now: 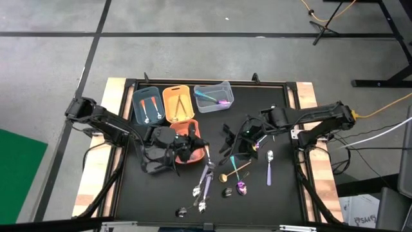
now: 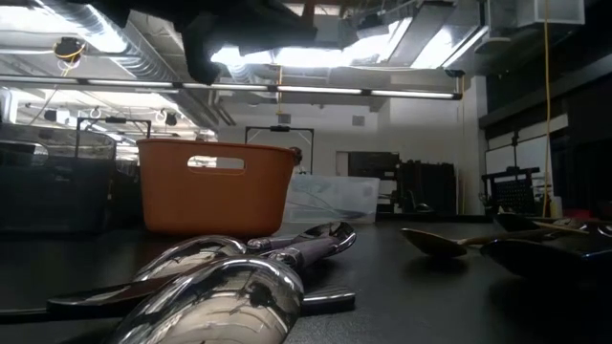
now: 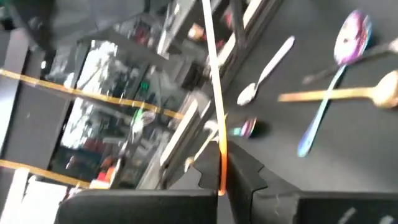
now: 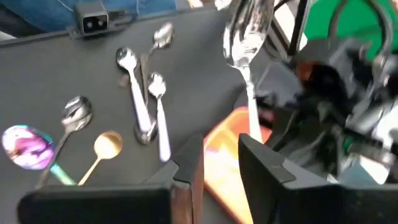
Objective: Sort silverware by color (type)
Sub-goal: Put the orange spoon into the blue bin
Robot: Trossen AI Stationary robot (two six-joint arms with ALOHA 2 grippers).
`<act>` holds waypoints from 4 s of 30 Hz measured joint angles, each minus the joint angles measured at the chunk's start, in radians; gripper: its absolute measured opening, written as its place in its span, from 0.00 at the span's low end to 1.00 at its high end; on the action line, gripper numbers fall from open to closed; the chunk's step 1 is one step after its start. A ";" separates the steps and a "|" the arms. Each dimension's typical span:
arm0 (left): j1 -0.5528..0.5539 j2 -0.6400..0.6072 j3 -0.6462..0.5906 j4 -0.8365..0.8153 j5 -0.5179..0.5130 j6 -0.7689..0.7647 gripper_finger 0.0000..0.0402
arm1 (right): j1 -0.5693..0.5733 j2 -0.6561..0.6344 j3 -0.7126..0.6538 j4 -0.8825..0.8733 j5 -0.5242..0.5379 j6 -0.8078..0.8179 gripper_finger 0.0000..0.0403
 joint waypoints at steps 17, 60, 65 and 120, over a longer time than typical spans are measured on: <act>0.114 -0.436 0.000 -0.743 -0.419 0.068 0.01 | 0.000 -0.013 0.000 -0.046 0.090 0.048 0.22; 0.470 -0.509 0.000 -1.736 -0.697 0.074 0.01 | 0.000 -0.013 0.000 -0.046 0.090 0.048 0.22; 0.500 -0.505 0.000 -1.734 -0.542 0.075 0.01 | 0.000 -0.013 0.000 -0.046 0.090 0.048 0.22; 0.782 -0.389 0.000 -1.563 -0.410 0.124 0.14 | 0.000 -0.012 0.000 -0.047 0.090 0.048 0.22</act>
